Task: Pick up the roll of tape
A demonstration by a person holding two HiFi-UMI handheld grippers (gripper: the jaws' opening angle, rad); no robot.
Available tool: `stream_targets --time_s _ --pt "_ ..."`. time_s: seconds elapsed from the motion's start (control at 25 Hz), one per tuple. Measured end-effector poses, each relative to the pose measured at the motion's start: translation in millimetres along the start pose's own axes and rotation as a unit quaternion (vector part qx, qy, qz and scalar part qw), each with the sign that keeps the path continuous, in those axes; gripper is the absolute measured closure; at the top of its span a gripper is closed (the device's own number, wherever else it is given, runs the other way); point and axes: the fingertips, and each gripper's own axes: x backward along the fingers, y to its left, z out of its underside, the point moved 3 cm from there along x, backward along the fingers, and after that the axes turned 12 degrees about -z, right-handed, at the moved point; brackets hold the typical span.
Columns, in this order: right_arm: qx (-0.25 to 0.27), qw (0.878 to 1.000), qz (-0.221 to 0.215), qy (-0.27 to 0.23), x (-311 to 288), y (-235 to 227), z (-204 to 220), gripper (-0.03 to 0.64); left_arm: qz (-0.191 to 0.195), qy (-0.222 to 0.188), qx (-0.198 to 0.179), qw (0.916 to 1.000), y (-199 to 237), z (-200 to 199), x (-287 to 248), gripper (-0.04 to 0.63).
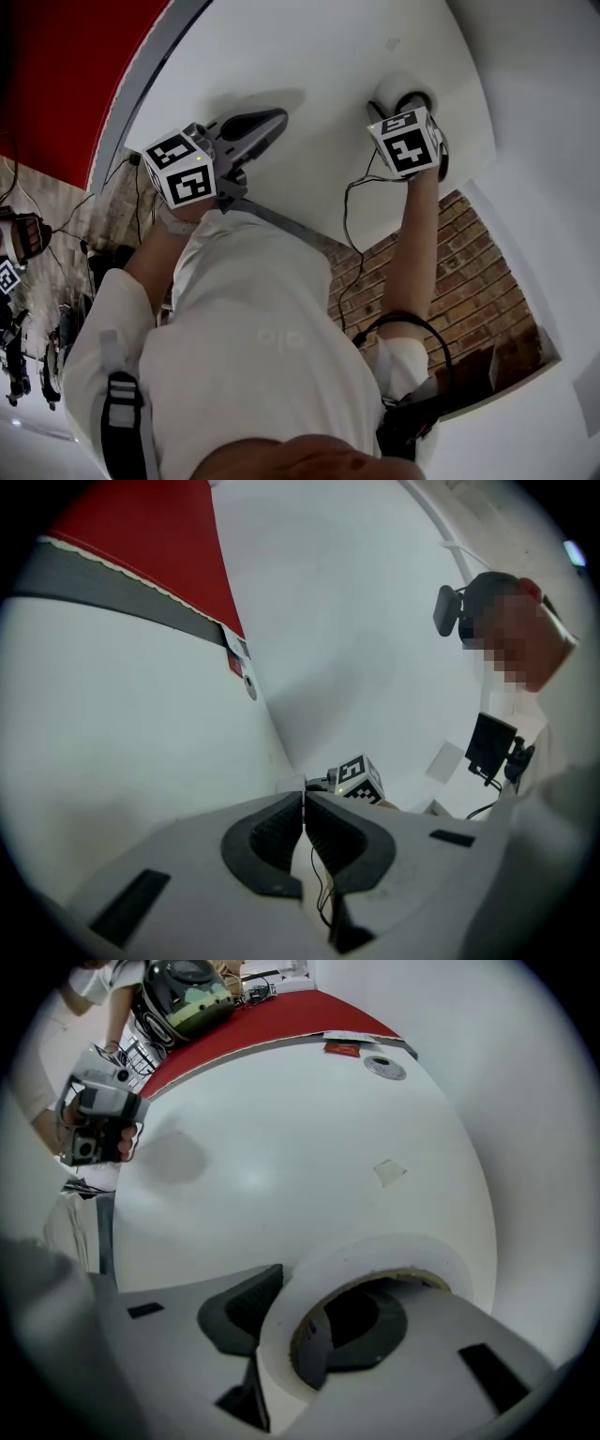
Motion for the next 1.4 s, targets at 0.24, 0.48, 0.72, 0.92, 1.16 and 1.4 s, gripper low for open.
stream_targets --time_s 0.24,0.48,0.72,0.92,1.16,1.4 --pt "-0.017 1.0 0.011 -0.025 3.5 -0.8 0.3 0.472 -0.007 -0.012 -0.017 0.9998 -16.9 -4.2 10.6 0.586" --pt "-0.046 0.997 0.014 -0.067 17.2 1.9 11.2 0.488 -0.006 -0.028 -0.04 0.9988 -39.7 -7.1 24.2 0.586" --pt "-0.067 0.986 -0.022 -0.154 43.1 17.2 9.3 0.503 -0.01 -0.037 -0.05 0.998 -54.3 -6.2 33.2 0.586" --pt "-0.064 0.977 -0.032 -0.199 65.5 33.5 1.5 0.505 -0.004 -0.045 -0.06 0.9972 -60.2 -6.7 35.5 0.586" --pt "-0.056 0.968 -0.043 -0.241 94.8 52.7 3.3 0.505 -0.003 -0.06 -0.078 0.9952 -77.9 -6.3 44.2 0.586" --pt "-0.039 0.951 -0.044 -0.304 147.5 86.6 14.3 0.505 -0.004 -0.077 -0.111 0.9909 -119.0 0.2 67.0 0.586"
